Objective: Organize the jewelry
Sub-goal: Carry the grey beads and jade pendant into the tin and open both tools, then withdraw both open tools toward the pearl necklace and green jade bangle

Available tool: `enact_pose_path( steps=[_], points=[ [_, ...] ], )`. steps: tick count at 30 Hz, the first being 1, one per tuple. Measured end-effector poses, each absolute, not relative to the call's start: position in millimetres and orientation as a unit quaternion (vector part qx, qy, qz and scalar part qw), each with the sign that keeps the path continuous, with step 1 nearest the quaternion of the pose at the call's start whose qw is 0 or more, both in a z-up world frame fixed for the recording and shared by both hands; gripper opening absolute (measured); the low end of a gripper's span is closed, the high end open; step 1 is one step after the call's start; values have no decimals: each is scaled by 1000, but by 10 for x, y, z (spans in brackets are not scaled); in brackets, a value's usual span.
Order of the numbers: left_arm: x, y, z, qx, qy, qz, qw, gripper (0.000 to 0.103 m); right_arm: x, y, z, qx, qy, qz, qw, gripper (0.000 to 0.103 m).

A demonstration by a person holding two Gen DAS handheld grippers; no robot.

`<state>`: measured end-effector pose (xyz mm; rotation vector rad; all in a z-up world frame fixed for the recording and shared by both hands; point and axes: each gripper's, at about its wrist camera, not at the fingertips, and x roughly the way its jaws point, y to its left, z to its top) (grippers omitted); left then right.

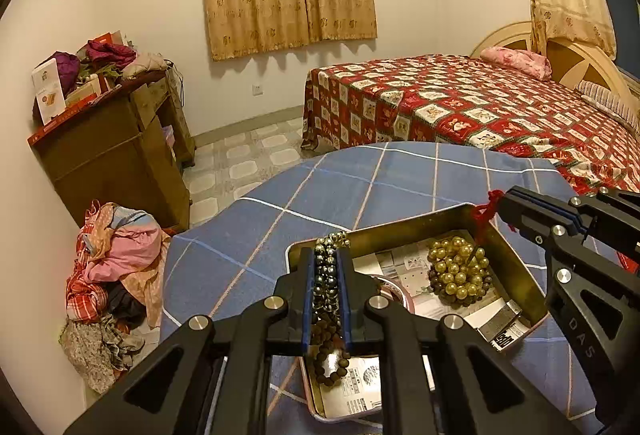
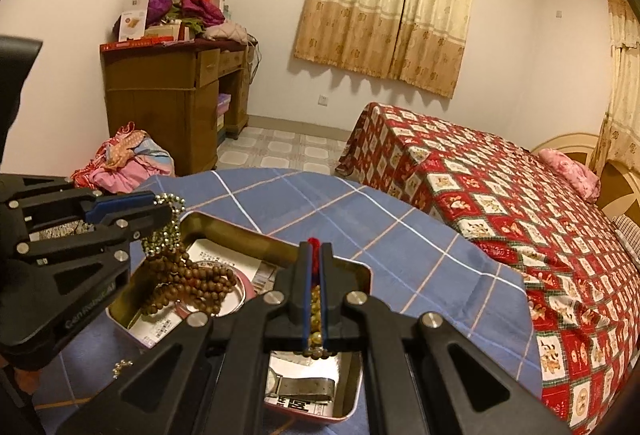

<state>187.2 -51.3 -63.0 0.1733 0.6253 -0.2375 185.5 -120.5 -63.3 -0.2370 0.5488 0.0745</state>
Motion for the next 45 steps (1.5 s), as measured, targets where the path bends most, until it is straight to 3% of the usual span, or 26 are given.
enact_pose_path(
  steps=[22,24,25,26,27,28,45],
  points=[
    [1982,-594,-836,100,328,-121,932,12,2039,-1229,-898,-112,311,29,943,5],
    [1965,-615,-848,104,329,-124,930,22,2032,-1248,-915,-112,308,22,944,16],
    [1942,-622,-845,110,325,-113,932,45,2022,-1274,-921,-105,310,21,945,24],
    [1919,-625,-834,111,319,-111,935,71,2012,-1289,-920,-100,310,22,945,47],
    [1871,-612,-806,109,303,-107,941,78,1979,-1315,-912,-95,304,16,948,58],
    [1836,-598,-785,109,291,-107,944,84,1957,-1337,-911,-94,300,9,949,58],
    [1356,-22,-966,51,328,-38,942,84,1353,-1695,-986,-31,311,-25,950,71]
  ],
)
